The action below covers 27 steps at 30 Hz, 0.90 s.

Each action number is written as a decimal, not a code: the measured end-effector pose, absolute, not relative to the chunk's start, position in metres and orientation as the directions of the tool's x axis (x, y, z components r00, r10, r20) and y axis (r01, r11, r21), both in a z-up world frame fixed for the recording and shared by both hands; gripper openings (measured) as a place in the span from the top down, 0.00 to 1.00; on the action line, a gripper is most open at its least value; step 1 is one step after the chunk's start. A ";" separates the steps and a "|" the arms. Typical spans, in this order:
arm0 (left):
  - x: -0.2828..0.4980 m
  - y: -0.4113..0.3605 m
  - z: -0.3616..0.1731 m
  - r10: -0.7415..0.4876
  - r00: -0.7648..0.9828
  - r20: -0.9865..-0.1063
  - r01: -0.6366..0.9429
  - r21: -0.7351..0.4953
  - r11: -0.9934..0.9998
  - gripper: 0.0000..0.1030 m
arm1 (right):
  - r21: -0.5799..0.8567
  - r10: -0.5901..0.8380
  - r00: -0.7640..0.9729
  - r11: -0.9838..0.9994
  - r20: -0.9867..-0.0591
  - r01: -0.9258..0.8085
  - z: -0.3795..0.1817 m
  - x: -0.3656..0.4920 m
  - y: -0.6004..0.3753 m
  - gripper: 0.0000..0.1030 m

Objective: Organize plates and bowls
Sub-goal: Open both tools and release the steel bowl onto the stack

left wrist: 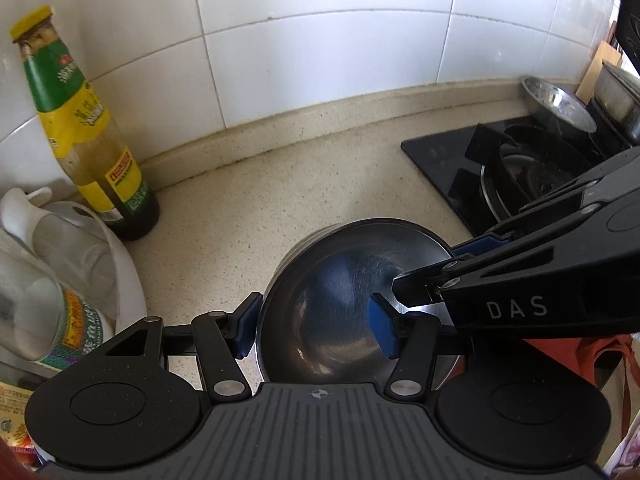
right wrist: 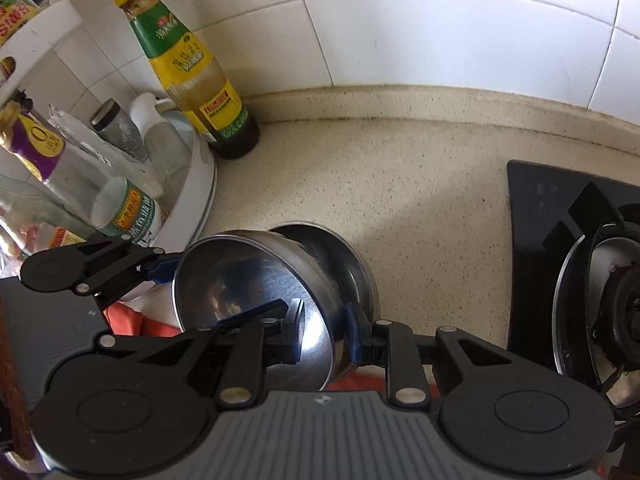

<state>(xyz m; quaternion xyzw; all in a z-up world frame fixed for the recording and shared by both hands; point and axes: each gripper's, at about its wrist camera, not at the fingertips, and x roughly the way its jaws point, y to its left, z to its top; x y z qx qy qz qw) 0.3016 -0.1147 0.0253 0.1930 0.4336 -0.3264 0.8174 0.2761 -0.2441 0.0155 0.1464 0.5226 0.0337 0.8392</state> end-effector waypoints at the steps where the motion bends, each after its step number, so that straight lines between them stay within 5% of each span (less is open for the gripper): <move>1: 0.303 -0.116 0.024 -0.364 0.407 -0.837 0.704 0.034 0.710 0.39 | 0.281 0.211 0.447 0.955 -0.870 0.096 0.014 0.277 -0.244 0.78; 15: 0.325 -0.103 0.028 -0.375 0.442 -0.815 0.664 0.016 0.747 0.29 | 0.133 0.060 0.522 0.986 -0.851 0.104 0.024 0.289 -0.253 0.71; 27: 0.323 -0.094 0.022 -0.374 0.451 -0.810 0.642 0.004 0.766 0.24 | 0.189 0.121 0.503 0.978 -0.856 0.086 0.001 0.297 -0.244 0.70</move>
